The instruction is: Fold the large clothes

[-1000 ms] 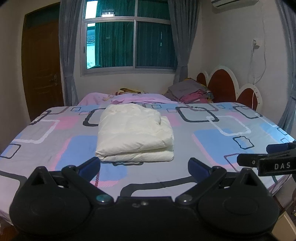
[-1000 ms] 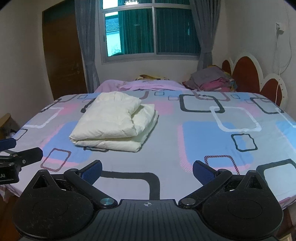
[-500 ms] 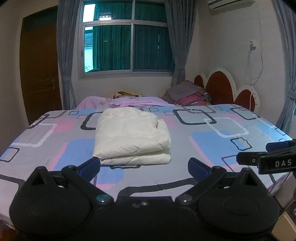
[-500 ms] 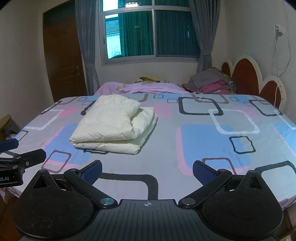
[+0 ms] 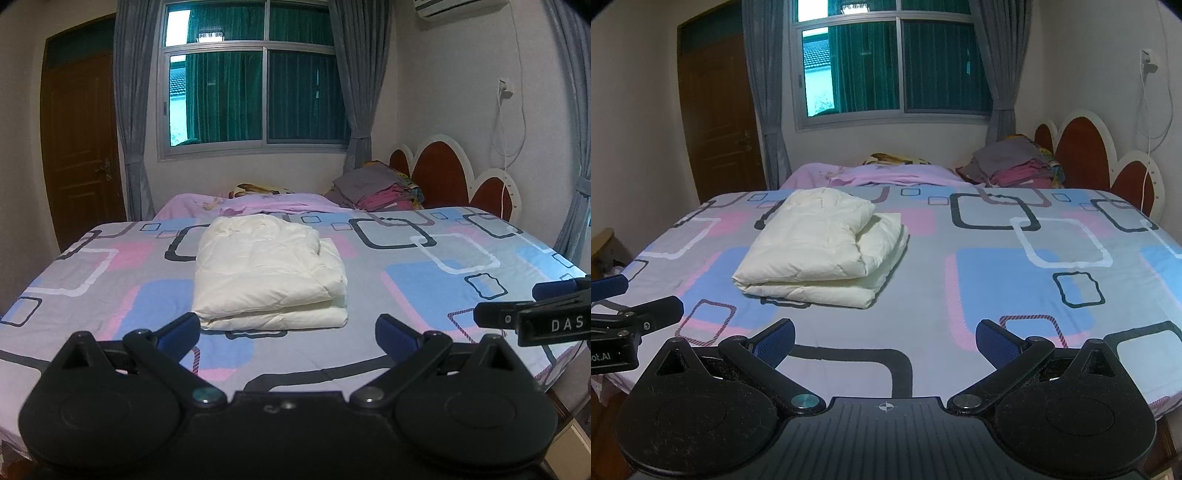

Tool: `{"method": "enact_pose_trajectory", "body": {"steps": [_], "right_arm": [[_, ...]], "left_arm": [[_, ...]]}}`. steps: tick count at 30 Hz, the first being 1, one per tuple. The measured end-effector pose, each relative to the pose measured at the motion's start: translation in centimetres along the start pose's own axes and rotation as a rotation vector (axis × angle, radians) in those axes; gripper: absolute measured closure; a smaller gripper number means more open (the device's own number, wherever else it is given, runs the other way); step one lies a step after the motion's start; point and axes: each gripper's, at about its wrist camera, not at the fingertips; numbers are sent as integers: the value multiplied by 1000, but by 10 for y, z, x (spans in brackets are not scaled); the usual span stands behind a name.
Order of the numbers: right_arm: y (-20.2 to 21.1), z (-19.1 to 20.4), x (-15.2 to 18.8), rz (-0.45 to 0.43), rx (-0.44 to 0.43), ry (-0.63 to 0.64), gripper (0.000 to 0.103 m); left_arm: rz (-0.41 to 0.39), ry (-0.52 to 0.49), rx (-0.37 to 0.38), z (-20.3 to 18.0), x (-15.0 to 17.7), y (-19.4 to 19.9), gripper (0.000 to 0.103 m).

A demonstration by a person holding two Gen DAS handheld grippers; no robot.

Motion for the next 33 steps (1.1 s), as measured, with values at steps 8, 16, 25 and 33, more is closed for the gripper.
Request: {"method": "enact_pose_trajectory", "body": {"steps": [8, 16, 25, 33], "right_arm": [[-2, 1, 0, 0, -1, 2, 0], [-2, 2, -1, -1, -2, 2, 0], [-4, -1, -3, -3, -7, 2, 0], [-2, -3, -4, -7, -7, 3, 0]], "left_arm": [[0, -1, 0, 1, 0, -1, 2], [-4, -2, -2, 3, -1, -1, 2], [-11, -16, -2, 3, -3, 0, 2], [-15, -16, -3, 1, -3, 1, 2]]}}
Point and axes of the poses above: each gripper's, at about its wrist camera, not at the fingertips, and y roughly against the way its jaws point, z to its left, x to its underside, and after that the axes turned 9 degrees about -y, right-handed
